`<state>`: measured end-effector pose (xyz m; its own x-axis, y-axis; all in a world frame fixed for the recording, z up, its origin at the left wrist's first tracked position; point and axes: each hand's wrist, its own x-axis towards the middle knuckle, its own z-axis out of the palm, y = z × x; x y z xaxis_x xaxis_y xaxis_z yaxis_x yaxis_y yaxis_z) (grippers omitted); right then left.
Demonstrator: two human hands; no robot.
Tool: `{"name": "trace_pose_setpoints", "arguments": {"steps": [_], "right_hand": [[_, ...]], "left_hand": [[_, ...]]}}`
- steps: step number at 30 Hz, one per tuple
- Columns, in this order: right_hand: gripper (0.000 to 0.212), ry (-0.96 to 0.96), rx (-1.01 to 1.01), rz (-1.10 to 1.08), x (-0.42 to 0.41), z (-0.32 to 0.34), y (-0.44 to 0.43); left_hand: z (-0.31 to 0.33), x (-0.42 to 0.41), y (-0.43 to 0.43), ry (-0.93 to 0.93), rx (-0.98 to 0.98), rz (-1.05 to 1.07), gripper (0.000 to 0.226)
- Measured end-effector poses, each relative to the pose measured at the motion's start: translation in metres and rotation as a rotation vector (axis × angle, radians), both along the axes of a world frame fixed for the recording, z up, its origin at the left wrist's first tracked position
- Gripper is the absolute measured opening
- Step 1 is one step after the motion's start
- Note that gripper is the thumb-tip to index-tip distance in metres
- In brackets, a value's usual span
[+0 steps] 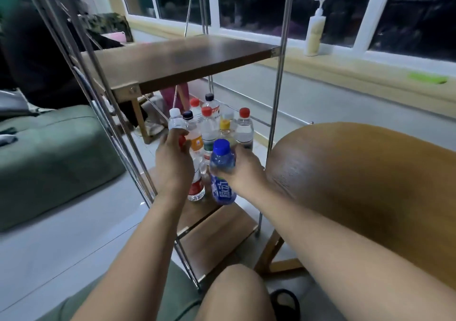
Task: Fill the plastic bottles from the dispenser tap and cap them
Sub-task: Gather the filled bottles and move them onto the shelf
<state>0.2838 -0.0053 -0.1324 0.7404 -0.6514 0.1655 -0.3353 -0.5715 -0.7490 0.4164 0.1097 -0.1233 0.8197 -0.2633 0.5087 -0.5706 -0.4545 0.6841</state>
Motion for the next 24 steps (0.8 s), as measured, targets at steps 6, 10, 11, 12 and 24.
{"name": "trace_pose_setpoints", "arguments": {"steps": [6, 10, 11, 12, 24], "right_hand": [[0.061, 0.019, 0.019, 0.015, 0.042, -0.018, -0.011], [0.057, -0.011, 0.024, 0.044, 0.058, -0.023, -0.016], [0.057, -0.021, 0.030, 0.049, 0.059, -0.025, -0.017], [0.059, -0.040, 0.041, 0.059, 0.058, -0.027, -0.018], [0.066, 0.046, 0.096, 0.091, 0.046, -0.053, -0.027]], "left_hand": [[-0.006, 0.008, -0.016, -0.065, -0.055, 0.044, 0.029], [-0.017, 0.003, -0.023, -0.030, -0.129, 0.099, 0.050], [-0.025, 0.000, -0.022, 0.006, -0.167, 0.089, 0.060], [-0.036, -0.004, -0.020, 0.055, -0.221, 0.068, 0.070], [-0.121, -0.031, -0.013, 0.460, -0.198, 0.064, 0.027]]}}
